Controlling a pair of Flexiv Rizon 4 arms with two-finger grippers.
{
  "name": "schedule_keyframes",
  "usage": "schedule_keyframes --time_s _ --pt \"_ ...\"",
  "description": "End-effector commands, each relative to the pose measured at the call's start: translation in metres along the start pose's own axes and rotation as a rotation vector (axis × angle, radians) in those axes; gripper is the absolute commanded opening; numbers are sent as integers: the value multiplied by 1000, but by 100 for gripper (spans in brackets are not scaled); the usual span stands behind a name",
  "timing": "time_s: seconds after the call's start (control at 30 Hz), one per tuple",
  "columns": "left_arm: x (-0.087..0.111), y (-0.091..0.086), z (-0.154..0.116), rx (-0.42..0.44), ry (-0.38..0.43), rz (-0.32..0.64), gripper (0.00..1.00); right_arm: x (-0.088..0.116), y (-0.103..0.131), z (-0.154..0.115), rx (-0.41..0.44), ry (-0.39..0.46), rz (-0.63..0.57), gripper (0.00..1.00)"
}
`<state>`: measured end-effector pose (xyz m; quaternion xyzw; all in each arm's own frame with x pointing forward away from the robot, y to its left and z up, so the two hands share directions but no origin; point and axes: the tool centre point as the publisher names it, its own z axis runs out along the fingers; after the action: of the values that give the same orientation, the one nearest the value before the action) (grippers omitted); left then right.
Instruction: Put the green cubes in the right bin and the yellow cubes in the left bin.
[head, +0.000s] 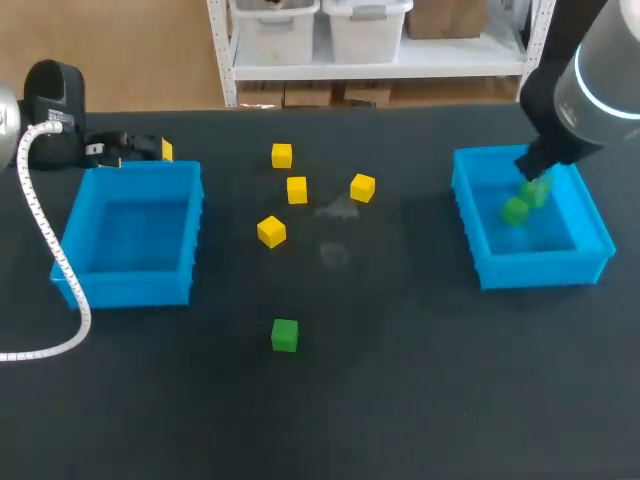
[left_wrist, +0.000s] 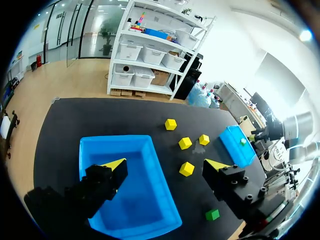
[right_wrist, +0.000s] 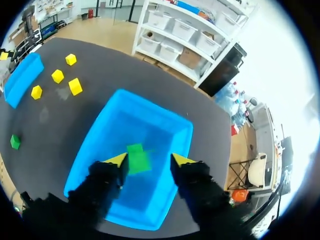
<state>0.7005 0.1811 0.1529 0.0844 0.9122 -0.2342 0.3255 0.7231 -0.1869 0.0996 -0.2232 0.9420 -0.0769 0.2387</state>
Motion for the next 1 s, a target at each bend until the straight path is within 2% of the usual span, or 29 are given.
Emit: schedule_keyframes --time_s 0.03,0.3,0.6,0.73,1.0 --pt "1 3 0 12 -6 3 100 -6 5 -6 4 16 -8 100" --pt "1 3 0 12 -6 3 100 -29 41 -33 -71 37 -129 100" --pt "1 3 0 12 -6 3 100 -63 88 -50 -167 -11 -382 100" --pt "1 3 0 12 -6 3 100 -74 116 -55 -222 -18 -478 100" --pt "1 3 0 12 -6 3 100 -71 182 -63 -364 -14 -654 100"
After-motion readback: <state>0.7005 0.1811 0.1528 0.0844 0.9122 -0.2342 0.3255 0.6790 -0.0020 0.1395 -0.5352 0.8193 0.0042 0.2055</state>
